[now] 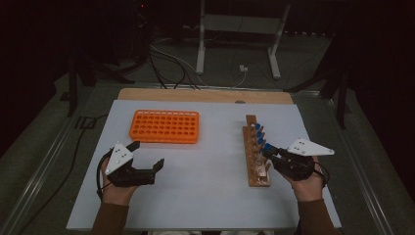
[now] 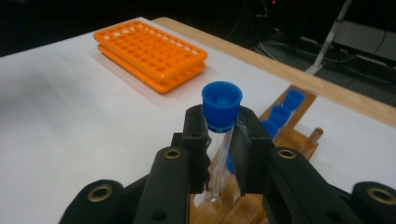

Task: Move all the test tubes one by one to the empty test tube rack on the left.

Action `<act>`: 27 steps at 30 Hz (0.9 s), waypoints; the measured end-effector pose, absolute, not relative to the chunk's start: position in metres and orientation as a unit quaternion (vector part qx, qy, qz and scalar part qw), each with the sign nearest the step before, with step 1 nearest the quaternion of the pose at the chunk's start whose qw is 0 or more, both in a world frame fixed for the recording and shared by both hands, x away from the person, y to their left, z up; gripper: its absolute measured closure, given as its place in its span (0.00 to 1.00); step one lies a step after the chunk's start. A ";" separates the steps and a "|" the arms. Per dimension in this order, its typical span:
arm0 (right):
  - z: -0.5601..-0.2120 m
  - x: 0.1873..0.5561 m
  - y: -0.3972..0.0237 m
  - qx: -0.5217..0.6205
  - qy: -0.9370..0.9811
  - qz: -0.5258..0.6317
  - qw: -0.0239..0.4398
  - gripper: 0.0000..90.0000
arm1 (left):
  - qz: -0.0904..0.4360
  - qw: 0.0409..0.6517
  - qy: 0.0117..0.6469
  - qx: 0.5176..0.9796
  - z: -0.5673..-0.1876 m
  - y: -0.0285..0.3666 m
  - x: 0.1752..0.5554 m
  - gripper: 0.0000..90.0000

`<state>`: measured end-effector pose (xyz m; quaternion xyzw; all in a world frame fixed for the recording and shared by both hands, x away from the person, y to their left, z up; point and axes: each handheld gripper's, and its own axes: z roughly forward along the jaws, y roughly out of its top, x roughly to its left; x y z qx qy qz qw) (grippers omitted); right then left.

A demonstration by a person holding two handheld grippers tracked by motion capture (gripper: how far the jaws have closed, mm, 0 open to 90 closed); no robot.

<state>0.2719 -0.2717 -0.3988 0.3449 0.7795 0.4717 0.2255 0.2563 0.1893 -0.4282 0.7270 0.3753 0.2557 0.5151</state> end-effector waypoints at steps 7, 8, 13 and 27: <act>-0.385 0.275 -0.260 0.328 0.778 0.485 0.226 0.86 | 0.229 0.512 0.362 0.744 -0.418 0.167 0.268 0.04; -0.385 0.276 -0.256 0.325 0.780 0.485 0.225 0.86 | 0.229 0.512 0.362 0.744 -0.418 0.167 0.268 0.05; -0.386 0.284 -0.236 0.315 0.788 0.485 0.213 0.86 | 0.207 0.520 0.340 0.756 -0.417 0.145 0.276 0.06; -0.384 0.293 -0.202 0.297 0.790 0.504 0.183 0.86 | 0.185 0.515 0.261 0.795 -0.419 0.074 0.293 0.19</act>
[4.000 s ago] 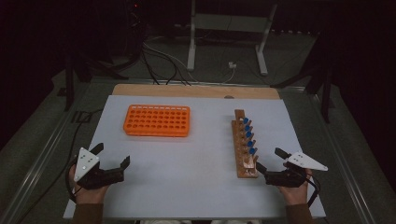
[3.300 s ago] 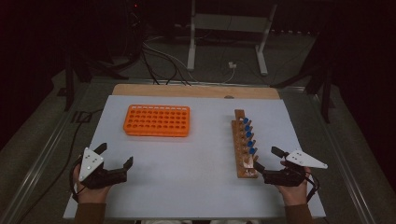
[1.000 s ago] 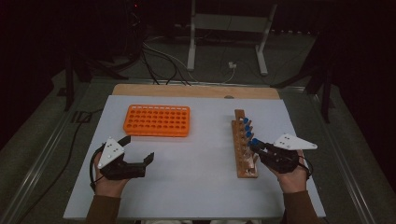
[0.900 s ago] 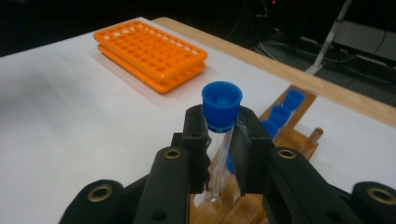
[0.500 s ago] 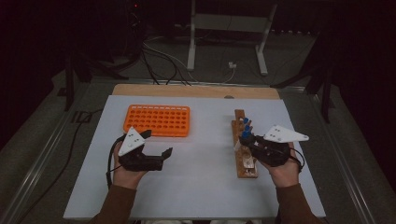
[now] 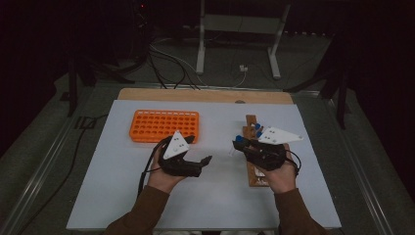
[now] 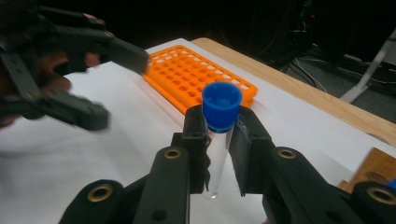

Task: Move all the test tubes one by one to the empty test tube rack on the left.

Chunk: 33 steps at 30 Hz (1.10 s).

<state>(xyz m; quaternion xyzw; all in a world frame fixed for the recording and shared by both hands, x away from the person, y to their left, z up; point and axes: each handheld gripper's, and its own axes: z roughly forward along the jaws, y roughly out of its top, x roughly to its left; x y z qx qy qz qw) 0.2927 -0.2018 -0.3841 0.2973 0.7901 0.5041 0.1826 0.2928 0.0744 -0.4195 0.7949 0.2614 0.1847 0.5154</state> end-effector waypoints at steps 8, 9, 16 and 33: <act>-0.386 0.296 -0.192 0.293 0.792 0.508 0.167 0.86 | 0.176 0.513 0.226 0.809 -0.422 0.044 0.299 0.38; -0.388 0.296 -0.189 0.291 0.794 0.508 0.164 0.86 | 0.175 0.514 0.226 0.809 -0.422 0.042 0.300 0.39; -0.389 0.298 -0.184 0.293 0.796 0.507 0.156 0.86 | 0.149 0.520 0.206 0.815 -0.428 0.030 0.304 0.58; -0.393 0.298 -0.176 0.287 0.800 0.507 0.142 0.86 | 0.158 0.527 0.194 0.813 -0.427 0.032 0.304 0.85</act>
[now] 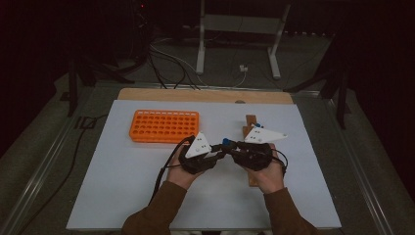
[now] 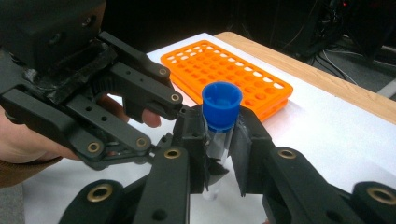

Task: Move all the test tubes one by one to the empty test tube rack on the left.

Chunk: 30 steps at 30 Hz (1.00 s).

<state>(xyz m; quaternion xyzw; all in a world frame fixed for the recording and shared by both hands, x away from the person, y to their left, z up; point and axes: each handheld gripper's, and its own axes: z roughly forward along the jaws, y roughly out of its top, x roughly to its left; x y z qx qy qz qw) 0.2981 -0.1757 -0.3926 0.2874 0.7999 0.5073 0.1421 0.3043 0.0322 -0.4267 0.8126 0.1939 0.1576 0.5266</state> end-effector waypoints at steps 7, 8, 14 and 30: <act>-0.393 0.300 -0.180 0.295 0.790 0.523 0.123 0.60 | 0.164 0.523 0.199 0.813 -0.427 0.035 0.307 0.86; -0.393 0.300 -0.181 0.297 0.791 0.521 0.123 0.53 | 0.165 0.523 0.202 0.811 -0.427 0.036 0.308 0.86; -0.395 0.297 -0.187 0.312 0.785 0.517 0.137 0.33 | 0.169 0.525 0.214 0.806 -0.426 0.043 0.313 0.86; -0.405 0.283 -0.206 0.327 0.773 0.519 0.160 0.17 | 0.193 0.525 0.260 0.787 -0.425 0.070 0.335 0.86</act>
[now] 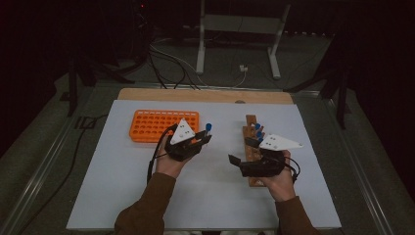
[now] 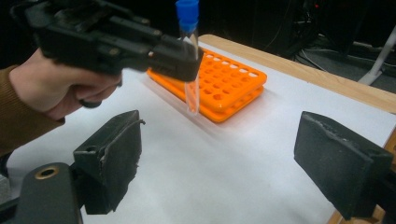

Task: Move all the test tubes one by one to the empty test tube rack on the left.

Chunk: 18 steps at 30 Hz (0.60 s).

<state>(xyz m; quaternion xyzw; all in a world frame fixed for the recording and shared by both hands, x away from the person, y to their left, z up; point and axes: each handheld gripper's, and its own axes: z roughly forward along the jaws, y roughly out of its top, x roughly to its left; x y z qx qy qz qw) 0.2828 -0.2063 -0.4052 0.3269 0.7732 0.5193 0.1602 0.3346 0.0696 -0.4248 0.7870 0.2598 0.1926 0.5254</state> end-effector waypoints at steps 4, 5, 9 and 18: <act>-0.411 0.276 -0.205 0.324 0.777 0.513 0.166 0.17 | 0.201 0.520 0.276 0.783 -0.427 0.078 0.343 0.86; -0.411 0.276 -0.205 0.324 0.777 0.513 0.166 0.17 | 0.201 0.520 0.276 0.783 -0.427 0.078 0.343 0.86; -0.415 0.271 -0.208 0.323 0.770 0.521 0.176 0.17 | 0.207 0.519 0.294 0.775 -0.430 0.086 0.351 0.86; -0.419 0.268 -0.218 0.332 0.761 0.528 0.180 0.17 | 0.218 0.515 0.325 0.762 -0.440 0.093 0.368 0.86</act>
